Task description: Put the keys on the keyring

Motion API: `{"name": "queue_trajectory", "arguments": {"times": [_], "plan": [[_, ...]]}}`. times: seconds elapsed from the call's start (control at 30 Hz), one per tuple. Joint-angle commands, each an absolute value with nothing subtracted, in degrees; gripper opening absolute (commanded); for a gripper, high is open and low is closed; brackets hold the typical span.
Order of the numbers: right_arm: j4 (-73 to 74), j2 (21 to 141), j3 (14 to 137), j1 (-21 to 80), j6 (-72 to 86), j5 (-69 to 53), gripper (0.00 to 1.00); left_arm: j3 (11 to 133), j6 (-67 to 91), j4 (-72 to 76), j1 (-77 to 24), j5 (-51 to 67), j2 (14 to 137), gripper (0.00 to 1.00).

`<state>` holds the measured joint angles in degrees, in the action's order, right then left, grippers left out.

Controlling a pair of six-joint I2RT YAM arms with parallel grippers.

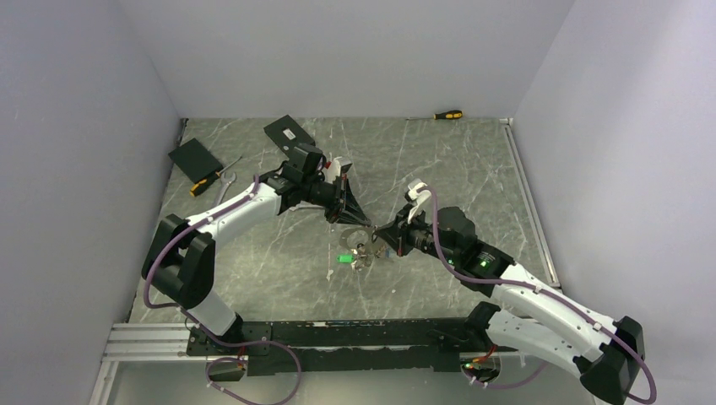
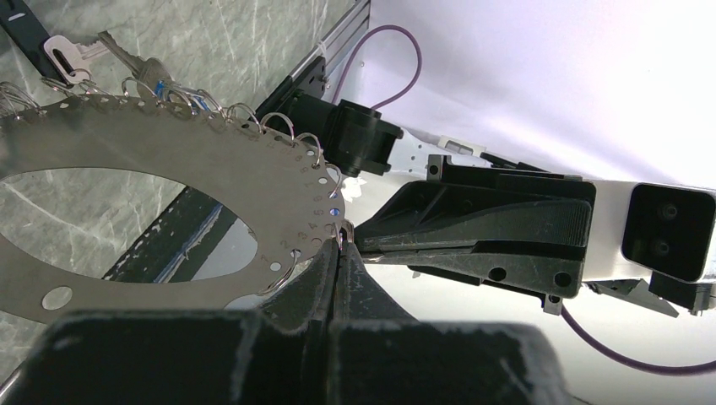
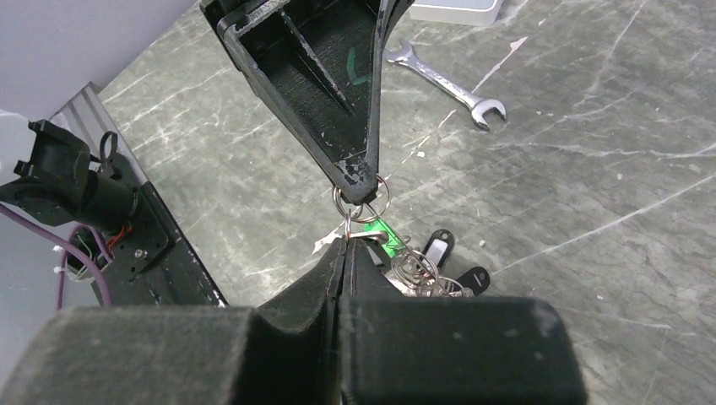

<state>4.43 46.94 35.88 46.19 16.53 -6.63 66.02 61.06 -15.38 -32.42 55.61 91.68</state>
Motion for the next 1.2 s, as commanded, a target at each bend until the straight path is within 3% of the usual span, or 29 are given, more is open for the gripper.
{"name": "queue_trajectory", "arguments": {"times": [0.0,1.17], "plan": [[0.7,47.3,35.5,46.0,17.4,-8.1,0.00,68.4,59.9,-13.8,-32.2,56.9,89.1,0.00],[0.4,47.9,35.8,46.0,17.6,-5.3,0.00,68.3,55.8,-15.8,-32.3,55.0,88.4,0.00]]}}
